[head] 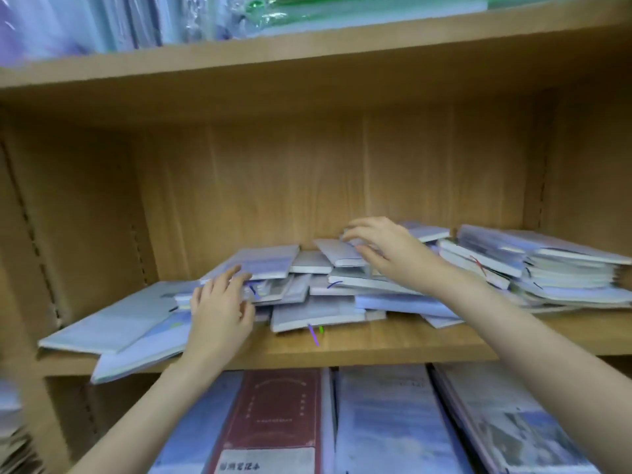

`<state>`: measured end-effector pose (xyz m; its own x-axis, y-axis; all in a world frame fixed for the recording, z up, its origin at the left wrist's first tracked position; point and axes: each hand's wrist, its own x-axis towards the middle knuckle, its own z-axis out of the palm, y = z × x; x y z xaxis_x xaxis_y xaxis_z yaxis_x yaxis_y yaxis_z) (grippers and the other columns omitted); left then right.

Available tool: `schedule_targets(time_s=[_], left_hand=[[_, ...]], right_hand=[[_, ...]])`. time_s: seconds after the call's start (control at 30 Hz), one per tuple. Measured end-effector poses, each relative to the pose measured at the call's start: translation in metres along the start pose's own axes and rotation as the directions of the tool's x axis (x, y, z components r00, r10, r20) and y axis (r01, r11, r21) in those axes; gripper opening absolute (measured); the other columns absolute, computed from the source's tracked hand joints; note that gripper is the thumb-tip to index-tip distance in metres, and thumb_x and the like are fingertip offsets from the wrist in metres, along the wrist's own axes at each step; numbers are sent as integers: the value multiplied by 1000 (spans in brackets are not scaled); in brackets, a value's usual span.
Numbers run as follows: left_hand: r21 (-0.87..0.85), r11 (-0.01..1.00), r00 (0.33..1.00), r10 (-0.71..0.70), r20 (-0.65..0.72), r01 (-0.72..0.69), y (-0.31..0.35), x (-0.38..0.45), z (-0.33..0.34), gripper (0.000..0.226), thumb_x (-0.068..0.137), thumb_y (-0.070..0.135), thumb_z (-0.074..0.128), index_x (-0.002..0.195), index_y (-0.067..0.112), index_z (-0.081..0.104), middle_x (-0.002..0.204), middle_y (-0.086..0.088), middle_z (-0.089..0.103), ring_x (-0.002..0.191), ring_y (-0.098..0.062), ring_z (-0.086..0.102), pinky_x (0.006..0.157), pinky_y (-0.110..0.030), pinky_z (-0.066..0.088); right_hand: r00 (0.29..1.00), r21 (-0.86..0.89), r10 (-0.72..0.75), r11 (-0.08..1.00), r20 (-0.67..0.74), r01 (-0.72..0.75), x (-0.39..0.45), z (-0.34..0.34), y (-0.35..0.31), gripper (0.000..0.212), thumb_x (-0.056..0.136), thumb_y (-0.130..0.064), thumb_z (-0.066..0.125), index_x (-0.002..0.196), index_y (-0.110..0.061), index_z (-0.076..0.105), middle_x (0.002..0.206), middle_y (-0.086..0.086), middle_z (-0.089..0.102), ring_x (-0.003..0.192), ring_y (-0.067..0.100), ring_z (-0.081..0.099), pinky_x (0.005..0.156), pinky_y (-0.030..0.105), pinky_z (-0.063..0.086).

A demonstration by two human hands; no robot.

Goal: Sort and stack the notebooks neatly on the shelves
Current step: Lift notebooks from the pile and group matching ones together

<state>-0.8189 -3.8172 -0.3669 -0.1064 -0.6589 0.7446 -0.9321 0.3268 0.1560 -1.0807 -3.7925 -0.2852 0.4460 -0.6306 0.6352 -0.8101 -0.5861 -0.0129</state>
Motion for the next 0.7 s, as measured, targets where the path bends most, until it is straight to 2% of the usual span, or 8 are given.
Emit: schedule_targets(time_s=[0.1,0.2,0.3,0.4,0.47,0.53,0.6,0.7], left_hand=[[25,998,996,-63,62,62,-47,-16,-12,57,70,36,31,105,9,66,118,-13,62,98,-39,60,83,-51,42],[-19,989,985,-147,92,150,-90,-34,-30,71,68,57,31,116,14,61,131,-10,54,115,-37,51,94,-50,36],[1,975,964,-222,144,224,-123,-48,-49,96,56,78,28,131,22,49,147,-5,35,135,-28,30,106,-48,27],[23,963,948,-269,168,269,-154,-61,-62,107,50,83,25,137,23,43,152,-1,27,140,-21,23,110,-45,22],[-84,940,932,-310,188,330,-172,-70,-71,108,52,84,32,137,18,43,151,-1,30,140,-18,25,112,-41,23],[-201,906,921,-333,203,372,-188,-78,-80,98,66,79,49,139,14,40,148,-3,34,138,-17,27,111,-32,23],[-251,885,916,-349,200,392,-204,-86,-86,79,79,52,63,142,13,34,147,-1,35,137,-16,27,107,-25,22],[-234,895,925,-356,134,379,-223,-92,-86,64,85,26,65,140,10,36,143,-3,40,132,-18,35,104,-24,26]], right_hand=[[999,48,-12,999,41,10,26,27,-28,32,96,-16,49,127,-10,54,136,7,47,131,22,36,87,8,15],[985,85,-37,996,167,23,52,58,-63,39,94,-28,54,130,-13,52,141,8,43,132,23,34,103,21,21],[955,72,-51,997,293,31,78,93,-98,43,92,-37,55,131,-19,50,147,7,36,135,25,30,110,35,23],[947,98,-95,993,305,68,95,122,-130,47,90,-38,58,131,-17,51,145,6,39,135,23,32,110,34,22],[938,124,-170,983,303,138,100,134,-150,50,87,-40,61,130,-15,52,143,5,43,134,20,34,107,29,20],[911,156,-250,966,330,208,102,145,-169,55,84,-44,65,129,-14,53,140,4,46,133,17,35,107,26,17],[881,185,-292,954,372,238,100,158,-185,62,81,-50,65,133,-19,49,139,-2,48,132,12,36,110,24,11],[873,107,-283,959,398,262,98,179,-201,68,82,-53,61,137,-20,39,141,-5,44,132,12,36,114,31,-3]])
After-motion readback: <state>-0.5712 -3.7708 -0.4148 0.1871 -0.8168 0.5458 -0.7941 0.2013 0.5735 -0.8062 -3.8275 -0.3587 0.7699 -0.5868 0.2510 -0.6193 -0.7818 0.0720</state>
